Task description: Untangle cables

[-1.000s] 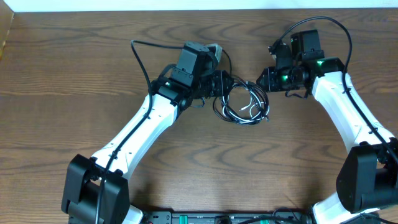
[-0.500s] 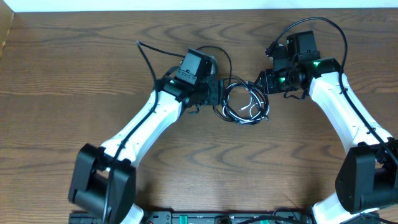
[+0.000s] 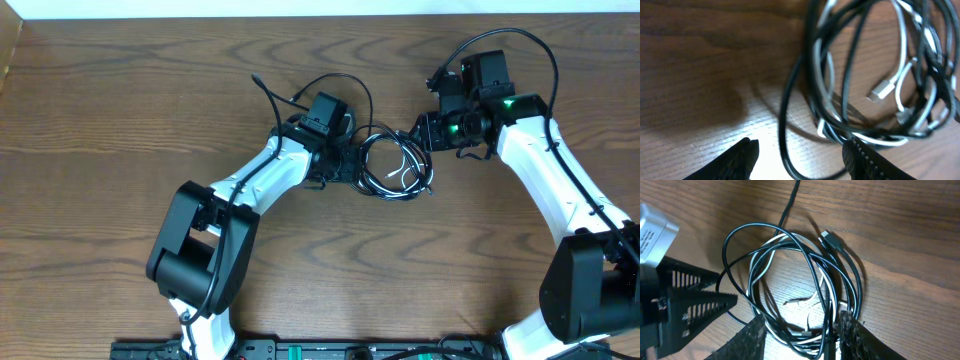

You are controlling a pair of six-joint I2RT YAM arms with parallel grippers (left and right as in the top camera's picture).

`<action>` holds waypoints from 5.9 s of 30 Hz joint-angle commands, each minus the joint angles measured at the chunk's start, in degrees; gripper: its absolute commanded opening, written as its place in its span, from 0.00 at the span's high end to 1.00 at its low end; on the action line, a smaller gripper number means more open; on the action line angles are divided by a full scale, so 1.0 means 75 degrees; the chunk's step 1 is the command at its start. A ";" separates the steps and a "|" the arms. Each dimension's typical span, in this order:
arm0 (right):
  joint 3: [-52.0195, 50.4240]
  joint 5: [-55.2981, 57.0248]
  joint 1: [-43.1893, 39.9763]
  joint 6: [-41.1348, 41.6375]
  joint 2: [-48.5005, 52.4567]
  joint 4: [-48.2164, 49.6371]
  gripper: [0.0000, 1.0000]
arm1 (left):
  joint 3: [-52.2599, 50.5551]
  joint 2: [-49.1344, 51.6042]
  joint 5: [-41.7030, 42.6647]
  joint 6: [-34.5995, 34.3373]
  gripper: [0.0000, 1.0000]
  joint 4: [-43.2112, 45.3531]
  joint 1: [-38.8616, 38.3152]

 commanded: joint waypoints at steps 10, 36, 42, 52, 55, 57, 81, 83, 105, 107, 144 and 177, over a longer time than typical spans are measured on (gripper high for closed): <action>-0.0064 0.0029 0.0047 -0.0117 0.0067 0.0020 0.57 | 0.0058 0.0641 -0.0373 -0.0930 0.40 0.0918 -0.0032; -0.0064 -0.0638 0.0731 0.0312 0.0067 0.0379 0.61 | 0.0128 -0.1527 0.1437 -0.1189 0.93 0.1699 0.0256; -0.0064 -0.1314 0.0734 0.0787 0.0067 0.0740 0.59 | 0.0125 -0.1617 0.1451 -0.1818 0.92 0.1725 0.0256; -0.0064 -0.1515 0.0766 0.2320 0.0213 0.1437 0.52 | 0.0128 -0.1623 0.1932 -0.2413 0.92 0.2215 0.0271; -0.0064 -0.1932 0.0766 0.2608 0.0493 0.1778 0.52 | 0.0128 -0.1623 0.2028 -0.2559 0.93 0.2270 0.0271; -0.0064 -0.2267 0.0766 0.2833 0.0685 0.2130 0.53 | 0.0128 -0.1623 0.2081 -0.2617 0.93 0.2264 0.0271; -0.0061 -0.0513 -0.0522 0.0784 0.0886 -0.0122 0.99 | 0.0128 -0.1623 0.1979 -0.1405 0.93 0.1215 0.2122; -0.0061 -0.0493 -0.0871 0.0525 0.0886 -0.0440 0.99 | 0.0128 -0.1623 0.1979 -0.1075 0.93 0.0810 0.2273; -0.0064 -0.1821 0.1081 0.0358 0.0941 0.0848 0.55 | 0.0128 -0.1932 0.3847 -0.3570 0.93 0.2827 0.1982; -0.0064 -0.1766 0.1172 0.0379 0.0947 0.0857 0.56 | 0.0128 -0.2022 0.3844 -0.3716 0.93 0.3013 0.1982; -0.0032 -0.3232 0.1160 -0.1288 -0.0300 0.0629 0.99 | 0.0125 -0.2081 0.2218 -0.3305 0.73 0.1760 0.1990; -0.0035 0.0574 0.0178 0.1113 -0.0428 0.0300 0.61 | 0.0146 -0.2894 -0.1950 0.0498 0.39 -0.1603 0.0592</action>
